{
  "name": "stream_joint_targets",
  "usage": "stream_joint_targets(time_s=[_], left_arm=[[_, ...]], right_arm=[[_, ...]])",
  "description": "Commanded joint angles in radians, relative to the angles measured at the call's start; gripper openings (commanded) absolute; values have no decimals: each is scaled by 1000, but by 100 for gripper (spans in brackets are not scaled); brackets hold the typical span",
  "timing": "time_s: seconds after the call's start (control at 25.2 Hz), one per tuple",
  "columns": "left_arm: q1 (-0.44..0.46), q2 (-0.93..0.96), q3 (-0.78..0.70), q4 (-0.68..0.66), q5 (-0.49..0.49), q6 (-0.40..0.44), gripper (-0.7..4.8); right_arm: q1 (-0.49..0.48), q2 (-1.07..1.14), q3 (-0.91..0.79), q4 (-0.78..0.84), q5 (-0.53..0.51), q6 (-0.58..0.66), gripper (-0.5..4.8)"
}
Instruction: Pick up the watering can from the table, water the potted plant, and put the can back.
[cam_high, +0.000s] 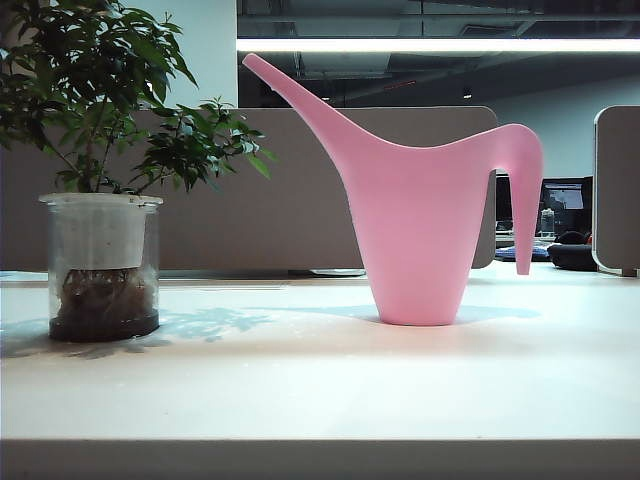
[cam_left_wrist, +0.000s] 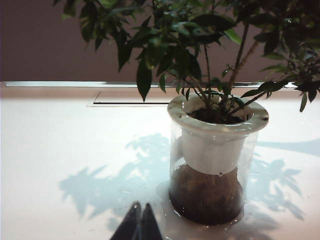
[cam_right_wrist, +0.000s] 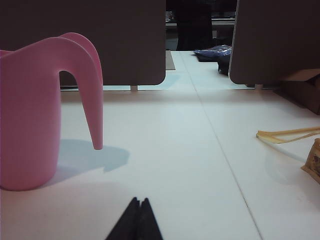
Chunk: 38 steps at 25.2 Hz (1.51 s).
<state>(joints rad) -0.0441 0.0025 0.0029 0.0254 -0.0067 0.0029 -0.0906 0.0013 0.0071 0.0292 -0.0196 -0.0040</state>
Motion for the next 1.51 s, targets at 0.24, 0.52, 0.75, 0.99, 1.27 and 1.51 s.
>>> stream_joint_targets(time_s=[0.24, 0.52, 0.75, 0.99, 1.27, 1.51], left_arm=[[0, 0, 4, -14, 7, -4, -3], [-1, 2, 164, -22, 12, -89, -4], [-1, 135, 566, -306, 170, 10, -4], [-1, 339, 773, -349, 259, 15, -5], [-58, 468, 921, -451, 307, 16, -5], [-95, 523, 971, -646, 325, 50, -5]], right_arm=[[0, -2, -1, -7, -1, -5, -2], [0, -2, 156, -3, 19, 19, -3], [0, 56, 533, -157, -18, 55, -3], [0, 267, 761, -274, -34, 37, -3], [6, 521, 931, -394, -110, 33, -3], [63, 624, 945, -394, -110, -29, -3]])
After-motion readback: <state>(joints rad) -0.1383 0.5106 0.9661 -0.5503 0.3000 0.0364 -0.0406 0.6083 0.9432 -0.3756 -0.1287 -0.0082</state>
